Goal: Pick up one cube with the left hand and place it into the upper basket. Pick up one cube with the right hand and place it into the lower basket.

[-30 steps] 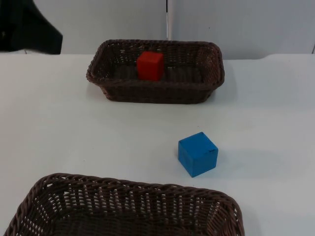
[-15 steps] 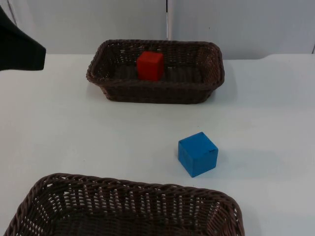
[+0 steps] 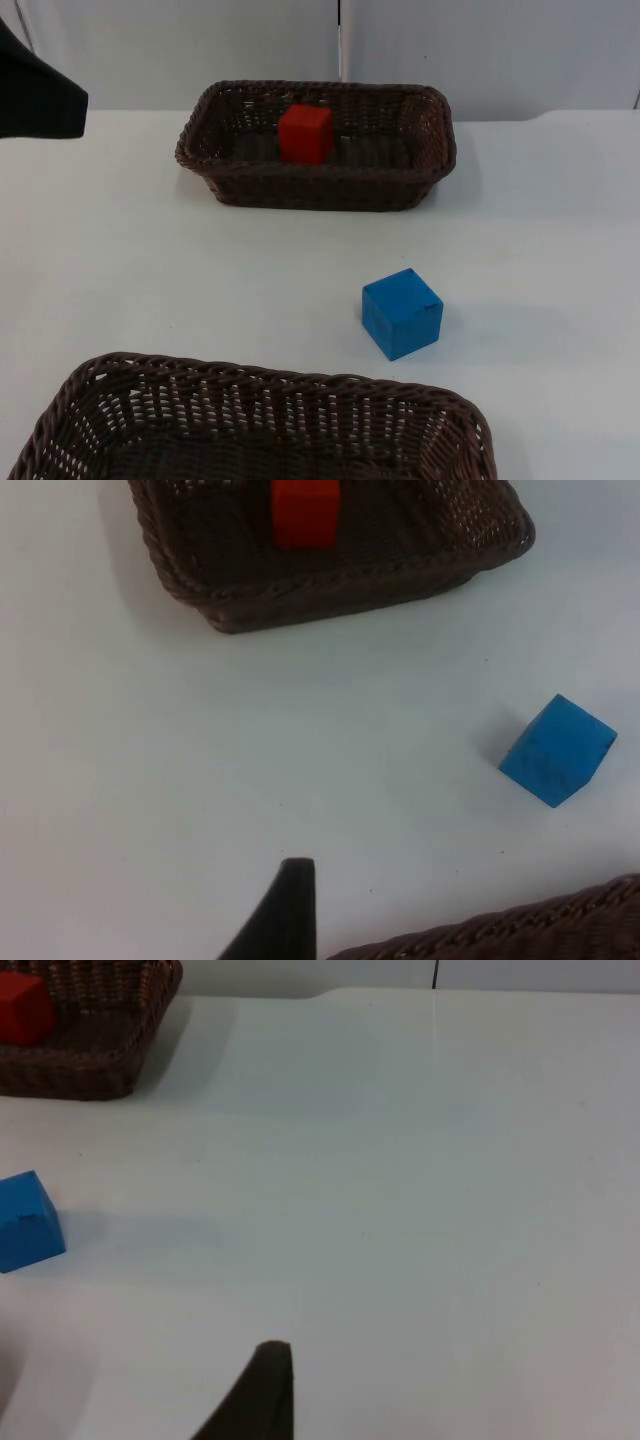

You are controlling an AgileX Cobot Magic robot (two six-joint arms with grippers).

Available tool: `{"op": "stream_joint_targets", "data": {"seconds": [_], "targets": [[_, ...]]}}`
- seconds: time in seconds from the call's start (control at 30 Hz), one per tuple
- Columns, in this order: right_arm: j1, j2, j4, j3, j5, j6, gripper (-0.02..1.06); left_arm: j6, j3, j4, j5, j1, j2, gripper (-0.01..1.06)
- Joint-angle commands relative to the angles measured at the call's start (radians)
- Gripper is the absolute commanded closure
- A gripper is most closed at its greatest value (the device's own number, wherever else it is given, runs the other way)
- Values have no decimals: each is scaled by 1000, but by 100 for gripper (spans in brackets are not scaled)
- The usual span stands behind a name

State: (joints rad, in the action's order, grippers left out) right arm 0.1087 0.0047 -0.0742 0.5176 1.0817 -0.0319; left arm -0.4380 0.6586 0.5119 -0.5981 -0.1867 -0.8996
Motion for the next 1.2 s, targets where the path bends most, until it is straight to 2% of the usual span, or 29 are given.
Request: {"op": "stream_joint_targets", "data": {"seconds": [0.0, 0.27, 0.67, 0.9, 1.17], "targets": [[-7, -5, -5, -1, -8, 6, -1, 2, -3, 0, 0, 3, 8, 9], [-7, 101, 2, 13, -21, 6, -1, 2, -3, 2, 0, 3, 7, 9], [-7, 467, 35, 126, -168, 6, -1, 2, -3, 2, 0, 3, 7, 9], [-7, 634, 36, 185, -172, 6, -1, 2, -3, 2, 2, 3, 7, 9], [-7, 847, 83, 257, -182, 22, -1, 2, -3, 2, 2, 3, 7, 9]]}}
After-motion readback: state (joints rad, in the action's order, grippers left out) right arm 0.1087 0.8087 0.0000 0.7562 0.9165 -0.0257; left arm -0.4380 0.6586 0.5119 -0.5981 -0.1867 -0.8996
